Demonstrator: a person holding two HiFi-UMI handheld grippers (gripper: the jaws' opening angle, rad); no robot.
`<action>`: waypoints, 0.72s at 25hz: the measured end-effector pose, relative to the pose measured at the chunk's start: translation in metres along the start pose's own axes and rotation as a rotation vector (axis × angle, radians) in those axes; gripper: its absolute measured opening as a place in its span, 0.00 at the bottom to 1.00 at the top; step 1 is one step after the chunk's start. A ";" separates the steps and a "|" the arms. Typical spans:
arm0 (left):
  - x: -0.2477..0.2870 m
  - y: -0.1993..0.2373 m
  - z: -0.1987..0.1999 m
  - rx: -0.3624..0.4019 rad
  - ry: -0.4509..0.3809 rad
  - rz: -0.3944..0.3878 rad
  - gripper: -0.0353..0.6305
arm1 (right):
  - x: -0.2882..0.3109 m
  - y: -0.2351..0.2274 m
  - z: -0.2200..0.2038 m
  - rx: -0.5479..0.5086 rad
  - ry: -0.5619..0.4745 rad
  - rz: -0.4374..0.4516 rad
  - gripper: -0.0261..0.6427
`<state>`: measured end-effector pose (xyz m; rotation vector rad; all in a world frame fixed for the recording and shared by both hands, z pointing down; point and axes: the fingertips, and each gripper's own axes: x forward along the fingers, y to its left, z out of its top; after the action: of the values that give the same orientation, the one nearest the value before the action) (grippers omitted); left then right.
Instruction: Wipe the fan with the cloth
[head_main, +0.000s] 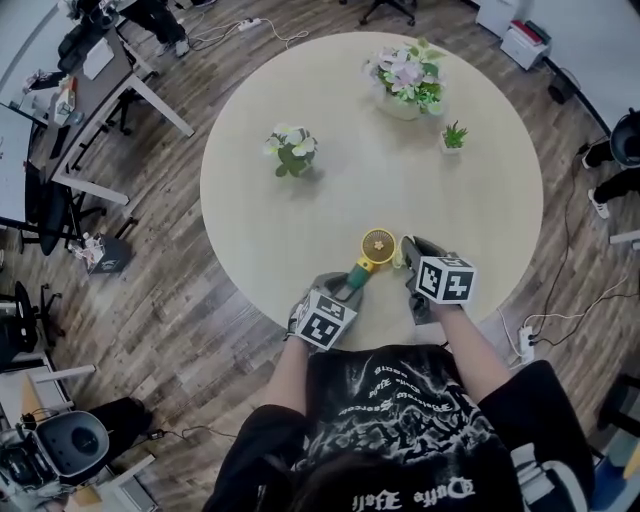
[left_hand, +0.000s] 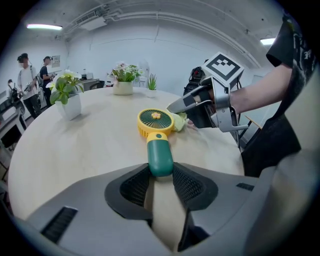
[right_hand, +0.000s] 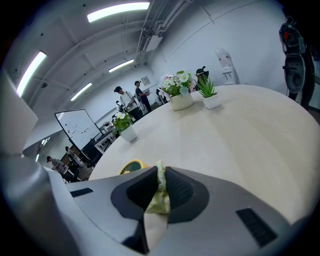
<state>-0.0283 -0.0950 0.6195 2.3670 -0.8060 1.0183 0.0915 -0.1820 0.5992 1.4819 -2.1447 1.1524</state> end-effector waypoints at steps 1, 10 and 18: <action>0.000 0.000 0.000 0.002 0.009 -0.004 0.31 | 0.001 -0.001 0.004 -0.009 0.002 0.002 0.12; 0.000 0.006 0.000 0.120 0.137 -0.005 0.31 | 0.018 -0.005 0.025 -0.117 0.074 0.044 0.12; 0.001 0.011 0.000 0.236 0.213 -0.044 0.31 | 0.033 0.003 0.041 -0.165 0.092 0.080 0.12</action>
<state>-0.0353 -0.1031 0.6221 2.3998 -0.5792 1.3851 0.0824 -0.2335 0.5921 1.2589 -2.1957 1.0201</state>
